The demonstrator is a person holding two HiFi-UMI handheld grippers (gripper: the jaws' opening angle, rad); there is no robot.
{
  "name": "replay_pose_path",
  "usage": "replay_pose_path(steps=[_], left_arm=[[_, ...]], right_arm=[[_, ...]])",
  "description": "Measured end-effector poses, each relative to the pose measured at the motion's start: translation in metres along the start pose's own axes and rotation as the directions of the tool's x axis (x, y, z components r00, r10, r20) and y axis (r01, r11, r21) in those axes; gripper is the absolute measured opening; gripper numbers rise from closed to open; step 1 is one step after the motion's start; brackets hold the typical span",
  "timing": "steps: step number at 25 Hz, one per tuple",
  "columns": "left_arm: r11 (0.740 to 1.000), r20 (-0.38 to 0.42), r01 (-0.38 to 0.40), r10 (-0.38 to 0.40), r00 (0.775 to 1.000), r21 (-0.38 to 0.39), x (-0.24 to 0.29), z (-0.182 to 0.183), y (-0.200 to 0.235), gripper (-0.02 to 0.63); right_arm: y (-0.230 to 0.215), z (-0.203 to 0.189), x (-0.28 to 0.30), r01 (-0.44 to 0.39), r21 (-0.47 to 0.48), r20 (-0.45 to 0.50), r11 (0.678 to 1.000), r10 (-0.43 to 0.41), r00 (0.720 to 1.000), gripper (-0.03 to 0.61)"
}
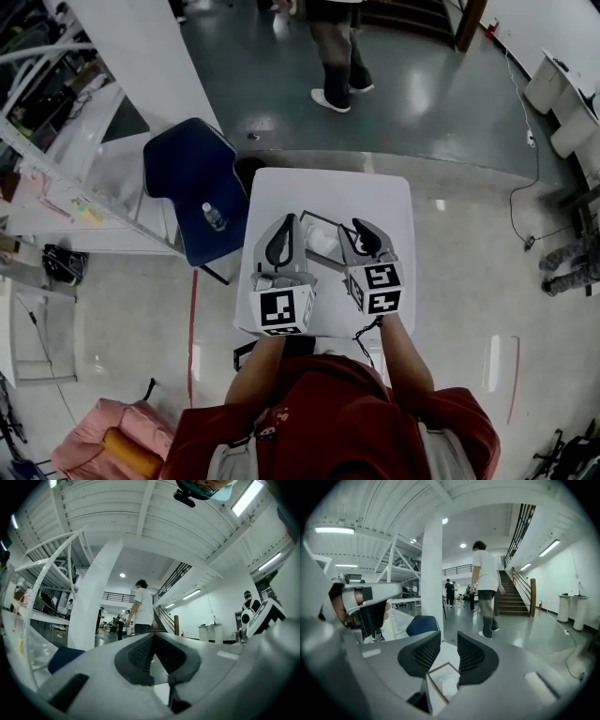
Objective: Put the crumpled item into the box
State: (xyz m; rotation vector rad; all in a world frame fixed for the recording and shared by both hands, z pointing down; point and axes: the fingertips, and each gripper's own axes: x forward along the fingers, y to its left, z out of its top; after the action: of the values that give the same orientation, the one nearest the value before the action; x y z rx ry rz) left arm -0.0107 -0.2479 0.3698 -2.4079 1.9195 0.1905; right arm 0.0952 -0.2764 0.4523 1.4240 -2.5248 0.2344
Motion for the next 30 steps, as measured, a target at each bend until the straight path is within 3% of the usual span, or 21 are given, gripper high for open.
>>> replay_pose_path(steps=[4, 10, 17, 30], left_arm=[[1.0, 0.008, 0.005, -0.005, 1.0, 0.01, -0.002, 0.004, -0.007, 0.003], [1.0, 0.003, 0.002, -0.002, 1.0, -0.003, -0.004, 0.007, -0.015, 0.003], [1.0, 0.001, -0.015, 0.015, 1.0, 0.006, -0.006, 0.007, -0.017, 0.003], [0.998, 0.015, -0.06, 0.059, 0.998, 0.017, -0.01, 0.012, -0.005, 0.003]], right_arm=[[-0.009, 0.021, -0.017, 0.05, 0.025, 0.103, 0.998, -0.052, 0.993, 0.114], [-0.013, 0.044, -0.038, 0.062, 0.012, 0.174, 0.998, -0.063, 0.983, 0.114], [-0.017, 0.066, -0.057, 0.116, 0.001, 0.291, 0.993, -0.111, 0.95, 0.114], [-0.003, 0.077, -0.051, 0.097, -0.033, 0.342, 0.995, -0.08, 0.936, 0.112]])
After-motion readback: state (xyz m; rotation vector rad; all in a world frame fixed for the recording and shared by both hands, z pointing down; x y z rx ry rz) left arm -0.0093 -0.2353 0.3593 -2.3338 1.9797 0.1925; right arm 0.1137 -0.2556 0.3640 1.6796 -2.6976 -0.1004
